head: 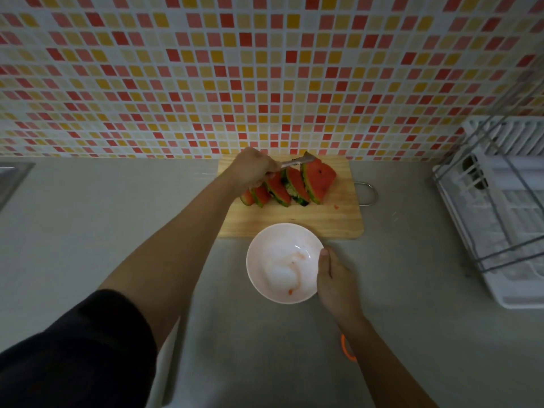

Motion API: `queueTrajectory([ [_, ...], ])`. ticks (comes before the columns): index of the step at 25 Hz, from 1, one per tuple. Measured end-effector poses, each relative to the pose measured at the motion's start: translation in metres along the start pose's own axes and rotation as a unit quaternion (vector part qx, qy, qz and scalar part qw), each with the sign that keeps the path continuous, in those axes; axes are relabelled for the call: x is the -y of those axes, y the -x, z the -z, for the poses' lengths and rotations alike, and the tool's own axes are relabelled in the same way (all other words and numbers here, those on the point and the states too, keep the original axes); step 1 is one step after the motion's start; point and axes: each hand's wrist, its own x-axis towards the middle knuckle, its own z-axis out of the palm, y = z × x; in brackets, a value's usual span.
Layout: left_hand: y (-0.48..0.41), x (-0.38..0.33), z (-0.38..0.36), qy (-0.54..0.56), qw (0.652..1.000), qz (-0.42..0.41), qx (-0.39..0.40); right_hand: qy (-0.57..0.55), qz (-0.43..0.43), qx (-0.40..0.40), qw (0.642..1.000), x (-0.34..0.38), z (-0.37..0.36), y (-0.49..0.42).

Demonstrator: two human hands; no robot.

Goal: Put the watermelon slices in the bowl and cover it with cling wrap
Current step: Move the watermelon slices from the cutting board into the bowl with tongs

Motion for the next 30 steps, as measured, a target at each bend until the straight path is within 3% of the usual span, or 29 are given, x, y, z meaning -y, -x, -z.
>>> queueTrajectory([
  [5, 0.074, 0.037, 0.040, 0.011, 0.999, -0.030, 0.030, -0.016, -0.008, 0.000, 1.000, 0.000, -0.002, 0.000],
  [9, 0.113, 0.072, 0.028, -0.096, 0.995, -0.001, 0.018, -0.004, -0.018, -0.004, 1.000, -0.002, -0.003, -0.003],
  [12, 0.114, 0.079, 0.007, -0.191, 0.981, -0.025, 0.015, 0.007, -0.012, -0.002, 1.000, -0.002, -0.004, -0.003],
  [16, 0.119, 0.078, -0.006, -0.351, 0.931, -0.099, 0.011, 0.020, -0.016, -0.010, 1.000, -0.001, -0.005, -0.004],
  [19, 0.129, 0.070, -0.011, -0.505, 0.840, -0.195, -0.031, 0.019, -0.015, -0.016, 1.000, -0.001, -0.005, -0.004],
  [20, 0.132, 0.064, -0.009, -0.511, 0.828, -0.225, -0.055, 0.019, -0.013, -0.013, 1.000, -0.001, -0.005, -0.004],
  [21, 0.133, 0.057, -0.004, -0.485, 0.834, -0.254, -0.073, 0.017, -0.012, -0.010, 1.000, -0.001, -0.004, -0.004],
  [23, 0.126, 0.042, 0.003, -0.381, 0.878, -0.273, -0.101, 0.019, -0.011, -0.008, 1.000, -0.002, -0.003, -0.004],
  [26, 0.082, 0.023, 0.010, -0.284, 0.942, -0.137, -0.112, 0.025, -0.002, -0.014, 1.000, -0.001, -0.004, -0.004],
  [30, 0.008, 0.014, 0.013, -0.287, 0.950, -0.018, -0.117, 0.024, 0.006, -0.010, 1.000, -0.002, -0.003, -0.005],
])
